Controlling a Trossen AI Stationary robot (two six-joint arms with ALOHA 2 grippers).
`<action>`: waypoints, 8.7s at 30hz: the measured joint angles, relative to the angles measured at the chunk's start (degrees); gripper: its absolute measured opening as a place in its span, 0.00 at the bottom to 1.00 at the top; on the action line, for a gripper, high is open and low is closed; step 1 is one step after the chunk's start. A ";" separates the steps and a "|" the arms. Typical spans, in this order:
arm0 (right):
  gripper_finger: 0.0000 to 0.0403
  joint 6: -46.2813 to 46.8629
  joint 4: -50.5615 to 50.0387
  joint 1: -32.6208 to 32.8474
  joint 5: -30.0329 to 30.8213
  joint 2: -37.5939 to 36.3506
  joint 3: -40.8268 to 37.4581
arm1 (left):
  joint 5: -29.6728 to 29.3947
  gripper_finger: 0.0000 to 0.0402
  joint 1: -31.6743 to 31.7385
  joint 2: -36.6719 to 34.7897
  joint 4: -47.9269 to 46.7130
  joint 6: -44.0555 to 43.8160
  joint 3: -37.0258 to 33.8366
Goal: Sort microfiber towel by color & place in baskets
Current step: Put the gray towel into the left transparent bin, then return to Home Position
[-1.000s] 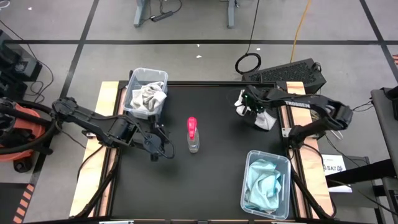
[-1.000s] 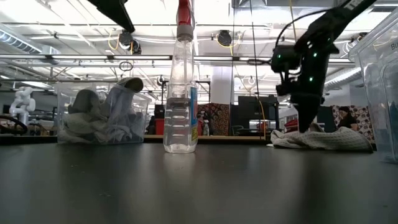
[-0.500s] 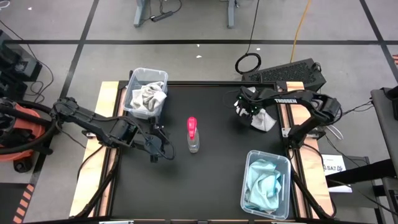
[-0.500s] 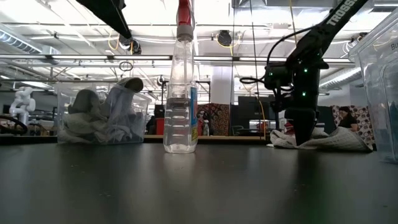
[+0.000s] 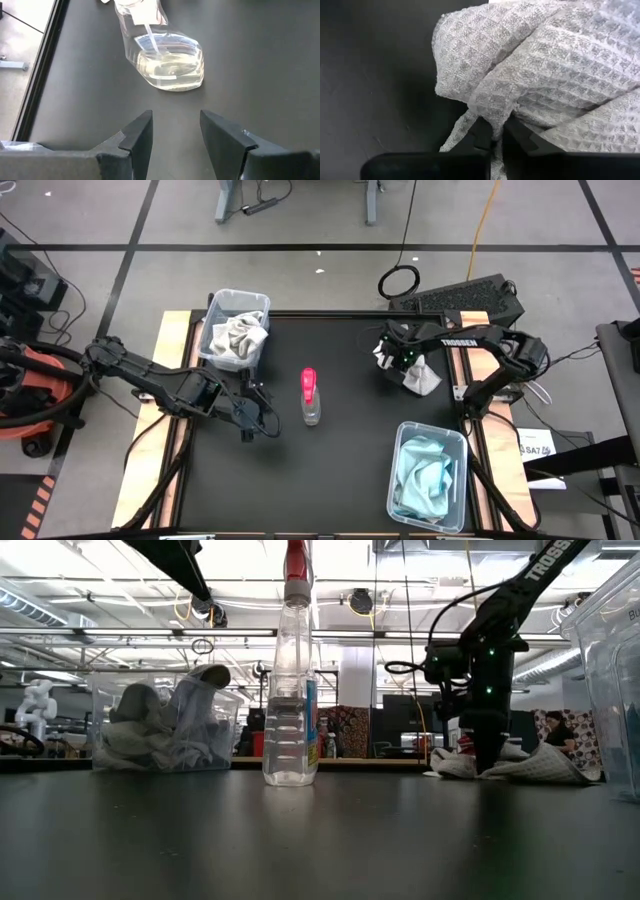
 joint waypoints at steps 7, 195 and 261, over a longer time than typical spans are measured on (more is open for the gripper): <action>0.01 0.00 -0.66 1.71 -1.54 -2.40 -0.33 | -4.44 0.43 0.00 0.00 1.74 1.60 0.04; 0.67 4.00 -7.79 49.45 10.29 -34.04 22.79 | -8.06 0.07 51.68 -10.03 14.95 31.45 -18.01; 0.67 -2.69 -9.14 52.97 18.40 -33.82 22.77 | 30.30 0.47 56.80 -41.16 10.69 24.05 -17.94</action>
